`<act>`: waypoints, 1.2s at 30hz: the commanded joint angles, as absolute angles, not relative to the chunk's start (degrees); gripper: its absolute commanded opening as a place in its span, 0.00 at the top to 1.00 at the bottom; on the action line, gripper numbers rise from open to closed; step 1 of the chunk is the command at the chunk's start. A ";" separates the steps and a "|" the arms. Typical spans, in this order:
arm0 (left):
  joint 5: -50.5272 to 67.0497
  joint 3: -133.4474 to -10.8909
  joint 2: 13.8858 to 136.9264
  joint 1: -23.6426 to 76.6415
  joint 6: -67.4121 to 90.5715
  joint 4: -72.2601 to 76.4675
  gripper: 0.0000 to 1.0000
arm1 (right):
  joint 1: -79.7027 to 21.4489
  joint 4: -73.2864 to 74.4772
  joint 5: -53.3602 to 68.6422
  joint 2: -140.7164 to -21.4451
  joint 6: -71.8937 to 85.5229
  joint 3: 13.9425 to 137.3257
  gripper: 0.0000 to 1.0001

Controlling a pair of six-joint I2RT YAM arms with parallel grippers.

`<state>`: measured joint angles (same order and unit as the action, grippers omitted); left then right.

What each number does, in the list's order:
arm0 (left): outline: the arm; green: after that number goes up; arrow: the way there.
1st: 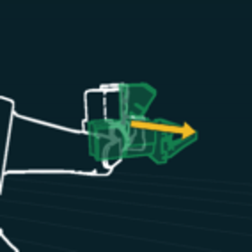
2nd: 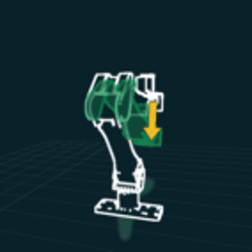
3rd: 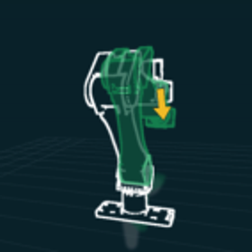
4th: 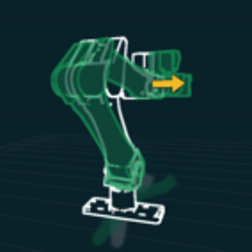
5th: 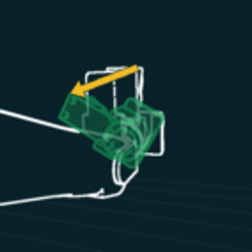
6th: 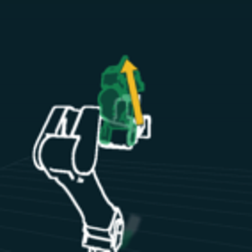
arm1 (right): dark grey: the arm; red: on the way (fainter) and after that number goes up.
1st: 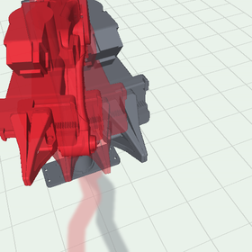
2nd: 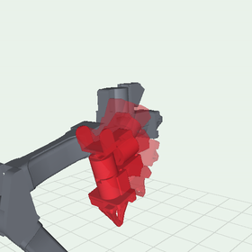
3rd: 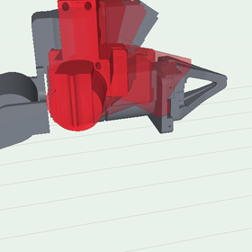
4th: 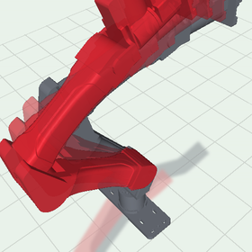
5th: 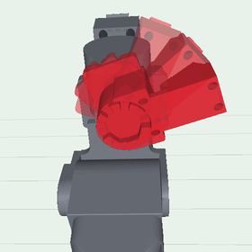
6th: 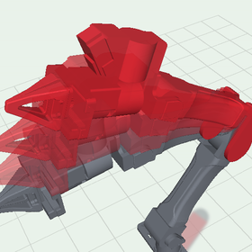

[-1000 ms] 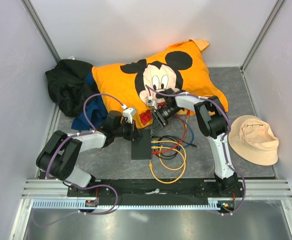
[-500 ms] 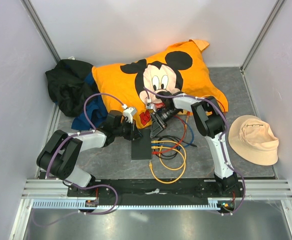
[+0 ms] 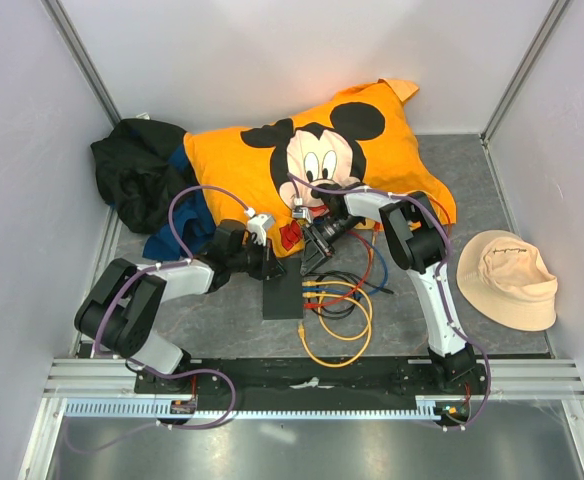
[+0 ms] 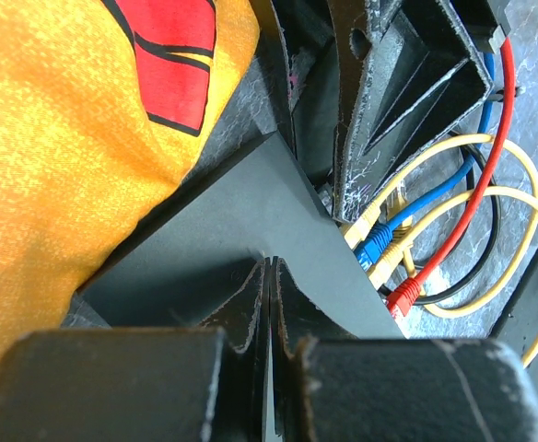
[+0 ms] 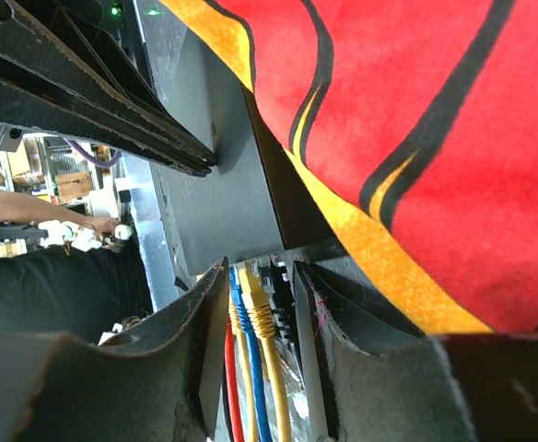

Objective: Pull the plug from the switch port

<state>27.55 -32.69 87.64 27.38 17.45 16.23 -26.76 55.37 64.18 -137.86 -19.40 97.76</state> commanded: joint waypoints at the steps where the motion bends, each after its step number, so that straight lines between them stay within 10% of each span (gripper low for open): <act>1: 23.73 -31.73 90.53 27.69 14.15 9.14 0.98 | -25.84 49.84 51.42 -141.86 -22.50 97.65 0.58; 27: 23.38 -32.08 91.05 28.39 13.97 8.70 0.98 | -25.05 49.57 50.10 -144.23 -20.83 100.99 0.71; 31: 23.29 -32.17 91.23 28.48 13.89 8.70 0.98 | -25.14 49.13 47.12 -143.97 -20.39 100.64 1.00; 36: 23.20 -32.26 91.41 28.83 13.62 8.53 0.98 | -24.00 49.22 46.14 -143.44 -20.48 100.02 1.00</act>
<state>27.49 -33.32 88.14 27.59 17.43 15.73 -26.00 57.87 62.78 -140.03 -18.98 100.42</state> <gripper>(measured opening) 0.025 0.025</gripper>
